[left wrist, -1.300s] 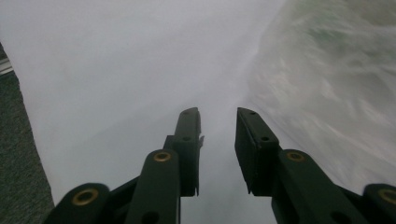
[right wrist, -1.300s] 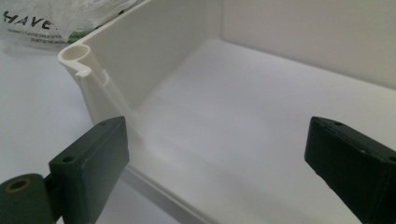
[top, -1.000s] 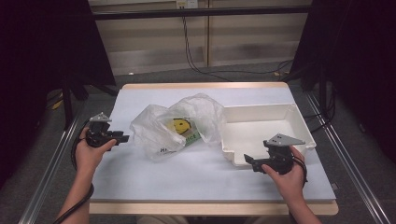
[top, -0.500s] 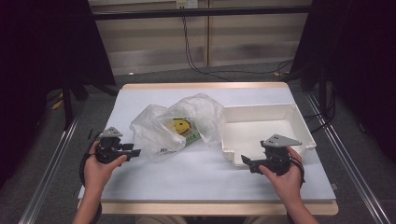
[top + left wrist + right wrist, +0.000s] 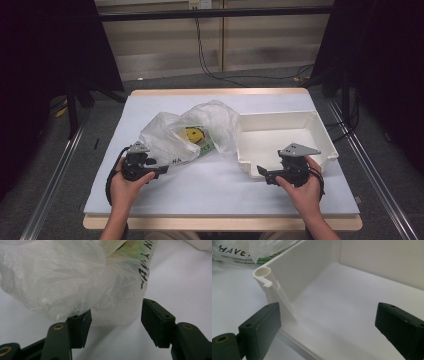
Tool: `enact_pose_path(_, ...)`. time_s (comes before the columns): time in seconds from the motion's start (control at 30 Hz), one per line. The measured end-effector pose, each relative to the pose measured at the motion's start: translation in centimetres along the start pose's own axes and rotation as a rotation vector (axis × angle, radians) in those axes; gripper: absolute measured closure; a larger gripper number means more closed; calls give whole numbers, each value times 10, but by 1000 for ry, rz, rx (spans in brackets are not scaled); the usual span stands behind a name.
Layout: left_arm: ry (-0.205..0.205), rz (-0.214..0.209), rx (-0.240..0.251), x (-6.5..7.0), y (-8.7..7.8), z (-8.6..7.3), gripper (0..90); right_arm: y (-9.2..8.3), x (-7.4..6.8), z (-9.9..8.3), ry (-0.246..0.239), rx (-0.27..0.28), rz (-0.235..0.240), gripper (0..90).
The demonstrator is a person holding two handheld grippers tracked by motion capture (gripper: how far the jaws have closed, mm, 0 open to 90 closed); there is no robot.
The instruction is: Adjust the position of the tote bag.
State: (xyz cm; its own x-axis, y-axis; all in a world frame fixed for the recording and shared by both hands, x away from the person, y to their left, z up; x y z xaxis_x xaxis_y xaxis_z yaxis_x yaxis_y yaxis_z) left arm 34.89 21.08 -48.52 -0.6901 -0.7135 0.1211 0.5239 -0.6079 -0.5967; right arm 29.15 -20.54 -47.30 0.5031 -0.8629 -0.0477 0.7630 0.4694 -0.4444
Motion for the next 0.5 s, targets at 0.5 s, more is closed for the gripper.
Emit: enact_pose_path(0.5,-38,31,2,-12,-3,-5,713,2,-3,-2,-13,-9,4,58)
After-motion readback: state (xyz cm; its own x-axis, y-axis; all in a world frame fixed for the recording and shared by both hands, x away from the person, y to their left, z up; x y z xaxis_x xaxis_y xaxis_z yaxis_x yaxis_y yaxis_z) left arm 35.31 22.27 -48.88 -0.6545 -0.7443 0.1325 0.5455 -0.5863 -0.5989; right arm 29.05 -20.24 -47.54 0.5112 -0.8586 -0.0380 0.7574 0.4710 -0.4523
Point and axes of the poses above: each handheld gripper's, and its own axes: y roughly forward along the jaws, z roughly out of its top, x roughly to its right, the point moved 4 cm from there along y, roughly forward along the jaws, and after that the axes turned 8 degrees about x, right-handed, at the moved point
